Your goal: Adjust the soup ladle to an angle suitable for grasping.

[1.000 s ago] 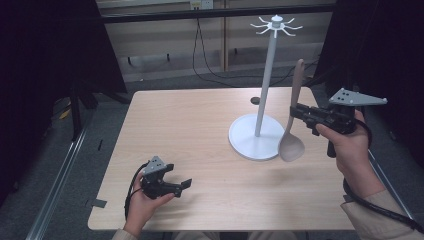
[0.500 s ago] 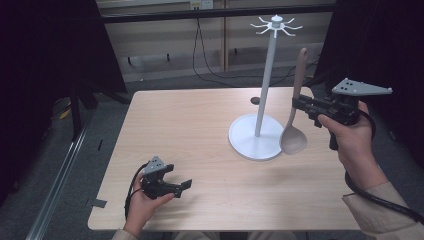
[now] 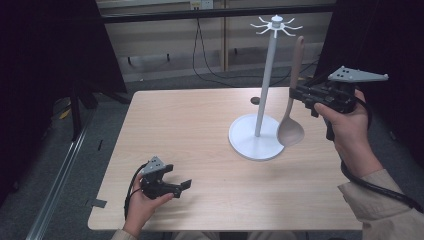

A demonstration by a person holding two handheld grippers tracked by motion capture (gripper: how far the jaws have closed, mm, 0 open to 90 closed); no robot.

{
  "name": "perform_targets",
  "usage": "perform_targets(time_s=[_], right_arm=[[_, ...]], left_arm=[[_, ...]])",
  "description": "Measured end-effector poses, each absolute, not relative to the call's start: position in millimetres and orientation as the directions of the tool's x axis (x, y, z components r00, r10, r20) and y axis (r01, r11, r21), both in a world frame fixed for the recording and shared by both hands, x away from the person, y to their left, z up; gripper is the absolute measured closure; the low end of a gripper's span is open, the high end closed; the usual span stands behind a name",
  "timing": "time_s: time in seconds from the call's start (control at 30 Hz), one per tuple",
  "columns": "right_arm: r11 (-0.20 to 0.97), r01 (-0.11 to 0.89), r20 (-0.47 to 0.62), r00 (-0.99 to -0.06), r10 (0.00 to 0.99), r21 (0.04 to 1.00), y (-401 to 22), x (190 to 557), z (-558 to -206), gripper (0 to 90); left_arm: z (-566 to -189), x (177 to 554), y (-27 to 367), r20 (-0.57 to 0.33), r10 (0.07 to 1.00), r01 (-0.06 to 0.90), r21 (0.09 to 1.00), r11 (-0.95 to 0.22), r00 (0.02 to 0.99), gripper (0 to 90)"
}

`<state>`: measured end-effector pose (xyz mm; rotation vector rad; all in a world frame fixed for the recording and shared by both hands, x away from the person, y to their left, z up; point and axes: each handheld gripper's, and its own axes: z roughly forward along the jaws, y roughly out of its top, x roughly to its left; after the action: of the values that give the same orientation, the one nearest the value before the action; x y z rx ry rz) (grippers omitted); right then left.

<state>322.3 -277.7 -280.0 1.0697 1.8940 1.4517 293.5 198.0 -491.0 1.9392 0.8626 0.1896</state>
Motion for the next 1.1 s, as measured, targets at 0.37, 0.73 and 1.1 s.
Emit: perform_targets(time_s=[0.37,0.73,1.1], right_arm=[[0.123,0.286,0.054,-0.541,0.84,0.95,-273,332,-275,78.1],[0.12,0.302,0.065,-0.538,0.84,0.946,-273,339,-278,78.1],[0.131,0.3,0.061,-0.552,0.832,0.945,-268,346,-276,78.1]], left_arm=[[-491,294,199,-0.215,0.643,0.489,0.825,-0.283,0.735,3.7],[-491,294,201,-0.22,0.645,0.492,0.826,-0.275,0.731,3.8],[-492,294,202,-0.22,0.645,0.493,0.824,-0.279,0.732,4.1]])
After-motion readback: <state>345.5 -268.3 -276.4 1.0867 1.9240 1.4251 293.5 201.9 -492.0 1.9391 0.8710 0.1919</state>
